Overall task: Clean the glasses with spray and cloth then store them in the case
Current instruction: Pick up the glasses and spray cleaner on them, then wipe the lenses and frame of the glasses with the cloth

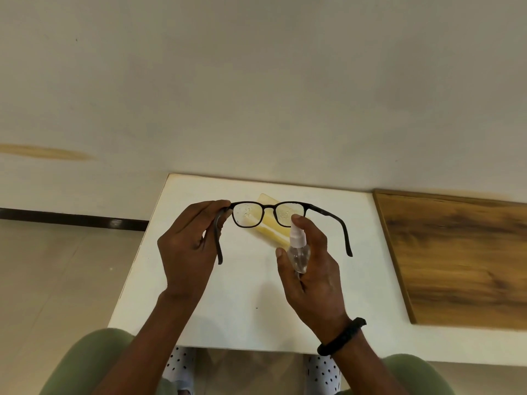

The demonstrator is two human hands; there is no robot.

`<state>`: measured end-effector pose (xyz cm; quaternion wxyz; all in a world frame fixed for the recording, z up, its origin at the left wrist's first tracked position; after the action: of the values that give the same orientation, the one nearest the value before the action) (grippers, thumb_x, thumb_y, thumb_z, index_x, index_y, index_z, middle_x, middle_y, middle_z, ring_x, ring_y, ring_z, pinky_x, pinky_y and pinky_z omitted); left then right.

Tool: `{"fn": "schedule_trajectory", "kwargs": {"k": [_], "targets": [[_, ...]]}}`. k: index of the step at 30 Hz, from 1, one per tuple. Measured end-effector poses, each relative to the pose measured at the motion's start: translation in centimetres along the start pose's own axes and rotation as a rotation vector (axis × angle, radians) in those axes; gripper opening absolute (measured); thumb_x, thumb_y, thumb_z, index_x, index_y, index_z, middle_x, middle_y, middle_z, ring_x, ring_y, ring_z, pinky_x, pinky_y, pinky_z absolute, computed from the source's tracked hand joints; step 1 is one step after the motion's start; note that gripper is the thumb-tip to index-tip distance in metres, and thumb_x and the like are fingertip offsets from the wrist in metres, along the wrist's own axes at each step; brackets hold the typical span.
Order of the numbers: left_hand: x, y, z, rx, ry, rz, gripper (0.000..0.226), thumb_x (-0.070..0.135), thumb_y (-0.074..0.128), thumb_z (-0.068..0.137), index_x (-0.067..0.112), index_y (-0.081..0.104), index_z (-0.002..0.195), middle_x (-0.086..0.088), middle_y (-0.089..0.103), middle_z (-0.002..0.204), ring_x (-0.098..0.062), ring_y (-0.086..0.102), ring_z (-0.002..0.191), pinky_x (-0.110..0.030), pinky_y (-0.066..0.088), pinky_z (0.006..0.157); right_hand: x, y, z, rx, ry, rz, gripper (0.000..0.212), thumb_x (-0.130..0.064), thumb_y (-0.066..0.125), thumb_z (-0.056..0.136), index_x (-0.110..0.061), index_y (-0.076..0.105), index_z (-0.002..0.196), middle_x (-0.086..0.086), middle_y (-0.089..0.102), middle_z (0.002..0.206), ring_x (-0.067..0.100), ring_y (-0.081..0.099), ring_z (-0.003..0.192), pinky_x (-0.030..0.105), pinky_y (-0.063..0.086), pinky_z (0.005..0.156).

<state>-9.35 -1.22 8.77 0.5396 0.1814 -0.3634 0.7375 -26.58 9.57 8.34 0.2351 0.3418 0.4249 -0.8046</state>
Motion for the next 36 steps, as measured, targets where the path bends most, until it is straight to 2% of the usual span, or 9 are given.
{"fn": "schedule_trajectory", "kwargs": {"k": [5, 7, 9, 12, 15, 19, 25, 28, 36], "targets": [[-0.1, 0.0, 0.1, 0.025, -0.014, 0.009, 0.017, 0.007, 0.072, 0.088, 0.002, 0.074, 0.105, -0.007, 0.074, 0.101, -0.022, 0.072, 0.084, -0.042, 0.060, 0.066, 1.6, -1.5, -0.1, -0.031, -0.002, -0.005, 0.061, -0.022, 0.063, 0.089, -0.025, 0.031, 0.142, -0.025, 0.058, 0.106, 0.004, 0.058, 0.061, 0.021, 0.050, 0.055], [-0.2, 0.0, 0.2, 0.030, -0.013, 0.011, 0.018, 0.007, 0.072, 0.089, 0.001, 0.074, 0.105, -0.008, 0.074, 0.101, -0.023, 0.072, 0.083, -0.043, 0.060, 0.067, 2.9, -2.8, 0.3, 0.003, 0.048, 0.029, 0.061, -0.015, 0.060, 0.087, -0.017, 0.031, 0.140, -0.017, 0.060, 0.097, 0.012, 0.060, 0.058, 0.027, 0.052, 0.050], [-0.3, 0.0, 0.1, 0.030, -0.014, 0.006, 0.018, 0.006, 0.073, 0.088, 0.001, 0.074, 0.105, -0.008, 0.074, 0.101, -0.025, 0.072, 0.081, -0.045, 0.060, 0.066, 4.2, -4.2, 1.0, 0.089, 0.075, 0.021, 0.054, -0.011, 0.055, 0.087, -0.015, 0.031, 0.135, -0.006, 0.056, 0.081, 0.012, 0.058, 0.059, 0.024, 0.049, 0.049], [-0.3, 0.0, 0.1, 0.027, -0.008, 0.008, 0.017, 0.010, 0.072, 0.090, 0.002, 0.074, 0.105, -0.008, 0.074, 0.101, -0.025, 0.072, 0.079, -0.044, 0.059, 0.065, 7.1, -6.2, 2.3, 0.233, 0.163, -0.023, 0.041, -0.015, 0.052, 0.089, -0.007, 0.037, 0.126, -0.006, 0.054, 0.087, 0.004, 0.060, 0.074, 0.018, 0.049, 0.058], [-0.2, 0.1, 0.0, 0.024, -0.013, 0.020, 0.016, 0.013, 0.071, 0.091, 0.004, 0.075, 0.104, -0.006, 0.074, 0.101, -0.024, 0.071, 0.077, -0.042, 0.058, 0.063, 10.9, -6.9, 3.2, 0.288, 0.378, 0.014, 0.034, -0.019, 0.059, 0.094, -0.010, 0.045, 0.124, 0.009, 0.061, 0.103, 0.022, 0.061, 0.089, 0.037, 0.054, 0.075], [0.0, 0.5, -0.2, -0.007, -0.012, 0.011, 0.015, 0.010, 0.071, 0.091, 0.004, 0.075, 0.105, -0.005, 0.074, 0.102, -0.023, 0.072, 0.080, -0.042, 0.059, 0.064, 13.8, -6.4, 3.4, 0.247, 0.486, -0.018, 0.030, -0.010, 0.066, 0.090, -0.009, 0.054, 0.117, 0.002, 0.062, 0.106, 0.020, 0.058, 0.097, 0.030, 0.044, 0.082], [-0.2, 1.1, -0.7, -0.041, 0.000, 0.024, 0.017, 0.010, 0.071, 0.091, 0.006, 0.074, 0.107, -0.005, 0.074, 0.104, -0.022, 0.072, 0.082, -0.042, 0.059, 0.067, 15.0, -5.2, 3.4, 0.190, 0.373, -0.169, 0.021, -0.012, 0.071, 0.087, -0.015, 0.053, 0.097, -0.004, 0.064, 0.090, 0.018, 0.062, 0.080, 0.018, 0.042, 0.068], [-0.1, 1.2, -0.8, -0.050, 0.006, 0.024, 0.018, 0.010, 0.071, 0.091, 0.006, 0.074, 0.108, -0.004, 0.073, 0.105, -0.021, 0.072, 0.084, -0.042, 0.060, 0.068, 14.8, -4.9, 3.5, 0.196, 0.342, -0.192, 0.024, -0.015, 0.074, 0.085, -0.017, 0.054, 0.099, -0.003, 0.064, 0.088, 0.019, 0.062, 0.078, 0.027, 0.048, 0.071], [0.1, 1.6, -1.0, -0.058, 0.015, 0.055, 0.017, 0.011, 0.073, 0.089, 0.008, 0.075, 0.106, 0.000, 0.073, 0.104, -0.016, 0.071, 0.085, -0.036, 0.059, 0.073, 14.8, -4.9, 3.1, 0.166, 0.353, -0.201, 0.024, -0.019, 0.073, 0.086, -0.021, 0.053, 0.101, -0.001, 0.065, 0.091, 0.022, 0.063, 0.081, 0.036, 0.054, 0.074]]}}
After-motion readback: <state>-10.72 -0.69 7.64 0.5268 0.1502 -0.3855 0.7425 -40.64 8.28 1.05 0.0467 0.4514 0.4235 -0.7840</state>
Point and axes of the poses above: each hand's wrist, its own z-axis towards the middle knuckle, its own y-axis out of the palm, x = y × z, the point moved 4 cm from there along z, towards the middle knuckle
